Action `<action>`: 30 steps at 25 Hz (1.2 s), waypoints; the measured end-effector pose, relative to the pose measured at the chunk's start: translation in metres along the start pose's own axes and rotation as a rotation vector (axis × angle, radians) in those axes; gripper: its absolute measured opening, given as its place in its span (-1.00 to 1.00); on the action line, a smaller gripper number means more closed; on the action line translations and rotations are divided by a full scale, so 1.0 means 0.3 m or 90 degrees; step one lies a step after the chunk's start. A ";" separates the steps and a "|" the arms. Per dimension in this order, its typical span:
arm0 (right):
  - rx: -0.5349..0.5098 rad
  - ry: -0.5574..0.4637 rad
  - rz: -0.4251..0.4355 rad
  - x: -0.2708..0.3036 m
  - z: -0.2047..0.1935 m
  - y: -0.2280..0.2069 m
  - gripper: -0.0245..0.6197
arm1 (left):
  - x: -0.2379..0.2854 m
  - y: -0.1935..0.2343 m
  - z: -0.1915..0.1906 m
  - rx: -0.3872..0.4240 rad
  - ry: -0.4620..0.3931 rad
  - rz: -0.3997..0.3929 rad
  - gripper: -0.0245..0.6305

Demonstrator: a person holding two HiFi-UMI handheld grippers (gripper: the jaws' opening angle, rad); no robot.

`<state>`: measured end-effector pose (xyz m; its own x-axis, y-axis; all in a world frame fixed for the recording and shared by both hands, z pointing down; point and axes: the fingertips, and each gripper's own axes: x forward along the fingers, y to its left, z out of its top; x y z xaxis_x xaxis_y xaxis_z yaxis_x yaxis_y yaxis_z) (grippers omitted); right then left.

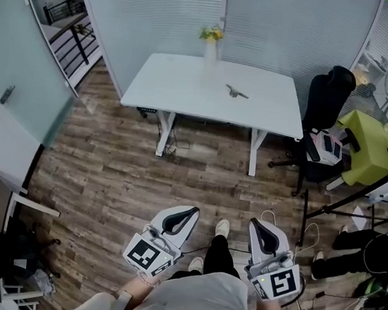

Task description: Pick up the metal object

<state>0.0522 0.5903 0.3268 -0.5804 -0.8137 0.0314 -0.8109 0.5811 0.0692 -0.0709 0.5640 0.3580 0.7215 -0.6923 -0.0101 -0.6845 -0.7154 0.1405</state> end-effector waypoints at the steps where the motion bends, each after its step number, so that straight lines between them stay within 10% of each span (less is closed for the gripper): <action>1: 0.004 -0.003 0.001 0.015 -0.004 -0.015 -0.91 | 0.018 0.008 -0.003 0.003 0.001 -0.003 -0.92; 30: -0.008 0.006 0.030 0.663 -0.073 -0.952 -0.91 | 1.040 0.524 0.076 0.008 0.000 0.040 -0.92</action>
<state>0.1701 0.2622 0.3352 -0.6178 -0.7851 0.0437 -0.7812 0.6192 0.0799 0.0442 0.2335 0.3543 0.6770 -0.7360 -0.0020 -0.7297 -0.6716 0.1286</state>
